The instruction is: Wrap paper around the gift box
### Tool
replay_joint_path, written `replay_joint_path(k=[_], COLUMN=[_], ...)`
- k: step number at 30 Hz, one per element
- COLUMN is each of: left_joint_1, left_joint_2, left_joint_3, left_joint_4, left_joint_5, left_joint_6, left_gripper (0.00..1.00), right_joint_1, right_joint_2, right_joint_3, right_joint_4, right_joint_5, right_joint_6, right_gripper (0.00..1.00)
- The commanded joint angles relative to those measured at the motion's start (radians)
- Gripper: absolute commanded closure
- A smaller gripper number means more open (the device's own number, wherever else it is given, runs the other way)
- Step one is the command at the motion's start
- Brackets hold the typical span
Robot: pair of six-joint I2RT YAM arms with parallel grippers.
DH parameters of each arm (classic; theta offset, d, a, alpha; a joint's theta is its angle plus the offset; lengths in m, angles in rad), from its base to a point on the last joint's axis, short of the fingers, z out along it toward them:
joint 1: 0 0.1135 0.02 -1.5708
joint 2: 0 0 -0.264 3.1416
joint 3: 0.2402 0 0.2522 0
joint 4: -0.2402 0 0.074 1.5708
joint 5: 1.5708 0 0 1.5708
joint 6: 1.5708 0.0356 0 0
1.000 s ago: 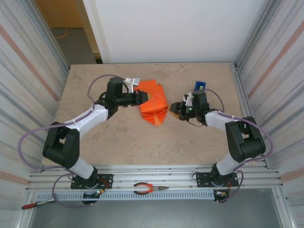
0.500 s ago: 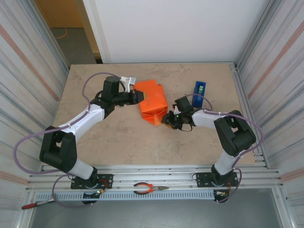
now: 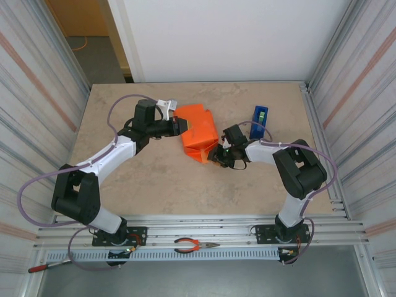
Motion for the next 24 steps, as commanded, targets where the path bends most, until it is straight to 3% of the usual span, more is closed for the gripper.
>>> replay_joint_path(k=[1, 24], left_joint_1=[0.003, 0.003], left_joint_2=[-0.042, -0.033], left_joint_3=[-0.004, -0.01], left_joint_4=[0.019, 0.04], left_joint_5=[0.0, 0.009], left_joint_6=[0.021, 0.006], left_gripper=[1.0, 1.0], right_joint_1=[0.008, 0.011], right_joint_2=[0.026, 0.087], right_joint_3=[0.034, 0.069], right_joint_4=[-0.013, -0.016], right_joint_5=[0.008, 0.009], right_joint_6=[-0.017, -0.019], right_gripper=[0.67, 0.79])
